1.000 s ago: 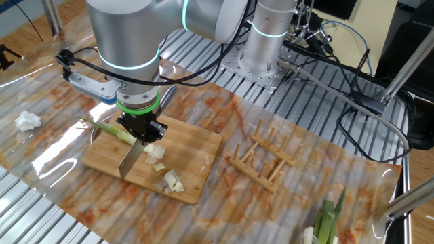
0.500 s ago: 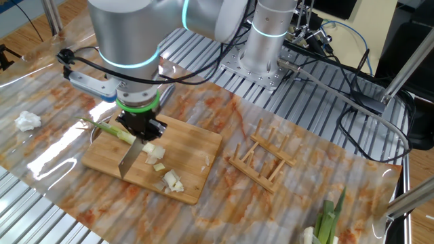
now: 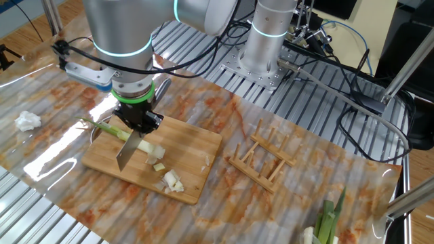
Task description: Chop the scallions
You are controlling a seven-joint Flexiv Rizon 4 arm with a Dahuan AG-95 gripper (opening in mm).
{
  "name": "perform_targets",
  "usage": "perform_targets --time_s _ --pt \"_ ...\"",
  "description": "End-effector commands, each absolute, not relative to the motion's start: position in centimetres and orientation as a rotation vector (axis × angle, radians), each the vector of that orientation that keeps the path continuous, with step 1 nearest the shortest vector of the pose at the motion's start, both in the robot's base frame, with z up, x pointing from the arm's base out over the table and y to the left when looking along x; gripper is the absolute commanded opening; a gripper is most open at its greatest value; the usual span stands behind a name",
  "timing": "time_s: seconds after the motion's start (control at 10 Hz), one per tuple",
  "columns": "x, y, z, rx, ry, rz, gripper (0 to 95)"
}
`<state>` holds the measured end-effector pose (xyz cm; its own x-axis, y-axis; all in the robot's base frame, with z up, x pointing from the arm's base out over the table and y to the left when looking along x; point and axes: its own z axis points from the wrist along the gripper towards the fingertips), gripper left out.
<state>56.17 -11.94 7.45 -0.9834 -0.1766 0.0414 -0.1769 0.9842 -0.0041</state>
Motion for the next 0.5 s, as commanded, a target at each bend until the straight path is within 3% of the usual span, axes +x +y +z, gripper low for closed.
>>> perform_targets --time_s 0.1,0.5 --pt "55.4 -12.0 7.1 0.269 -3.095 0.004 0.0" --pt "54.0 -11.3 7.0 0.23 -3.103 -0.002 0.0"
